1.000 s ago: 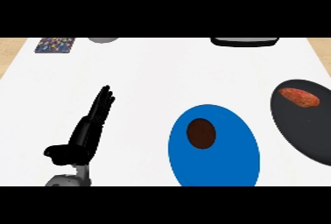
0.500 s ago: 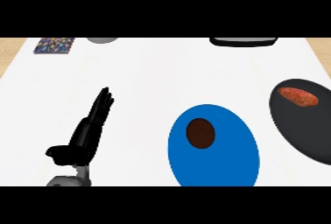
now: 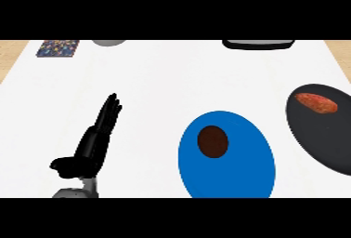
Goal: Pick the sweet potato from the plate and place it in the pan
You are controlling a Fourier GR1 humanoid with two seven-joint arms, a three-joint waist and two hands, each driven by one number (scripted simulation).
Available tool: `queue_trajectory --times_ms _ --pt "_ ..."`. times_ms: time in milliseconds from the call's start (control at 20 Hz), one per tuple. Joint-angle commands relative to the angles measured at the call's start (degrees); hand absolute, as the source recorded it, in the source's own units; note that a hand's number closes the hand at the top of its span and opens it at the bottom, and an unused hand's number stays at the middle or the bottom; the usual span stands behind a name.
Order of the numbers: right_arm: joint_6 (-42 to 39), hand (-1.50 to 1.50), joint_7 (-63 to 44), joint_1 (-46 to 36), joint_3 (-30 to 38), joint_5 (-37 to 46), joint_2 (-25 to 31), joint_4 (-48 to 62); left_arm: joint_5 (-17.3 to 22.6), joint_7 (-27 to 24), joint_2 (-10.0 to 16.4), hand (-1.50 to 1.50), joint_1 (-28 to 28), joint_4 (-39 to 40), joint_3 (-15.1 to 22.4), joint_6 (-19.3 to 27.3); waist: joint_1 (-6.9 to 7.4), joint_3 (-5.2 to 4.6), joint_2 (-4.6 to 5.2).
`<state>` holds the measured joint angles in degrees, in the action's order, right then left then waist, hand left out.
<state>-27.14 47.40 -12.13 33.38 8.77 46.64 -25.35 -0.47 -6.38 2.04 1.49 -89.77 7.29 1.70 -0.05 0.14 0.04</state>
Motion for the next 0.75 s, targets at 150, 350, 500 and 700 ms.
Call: queue_trajectory --times_ms 150,350,500,700 --pt "-5.6 -1.5 7.7 3.3 -1.5 -1.6 -0.5 -1.8 -0.1 1.7 0.5 0.0 -4.0 -5.3 1.7 -0.9 0.3 -0.07 -0.14" --pt "-6.7 -1.5 8.6 4.2 -2.8 -1.6 2.0 -1.1 -1.2 1.1 -0.9 0.0 2.5 1.1 0.1 0.8 -0.12 -0.05 0.04" --pt "-5.4 -1.5 8.7 1.8 -2.8 -2.2 3.2 0.6 -0.7 -1.4 -0.9 0.0 -1.8 0.0 1.3 -0.5 0.58 0.01 0.08" --pt "0.1 -1.5 10.9 3.4 -4.0 -1.6 1.5 -0.3 -0.4 -2.3 -0.1 0.0 -3.0 -1.3 0.5 -1.2 0.45 -0.05 0.01"
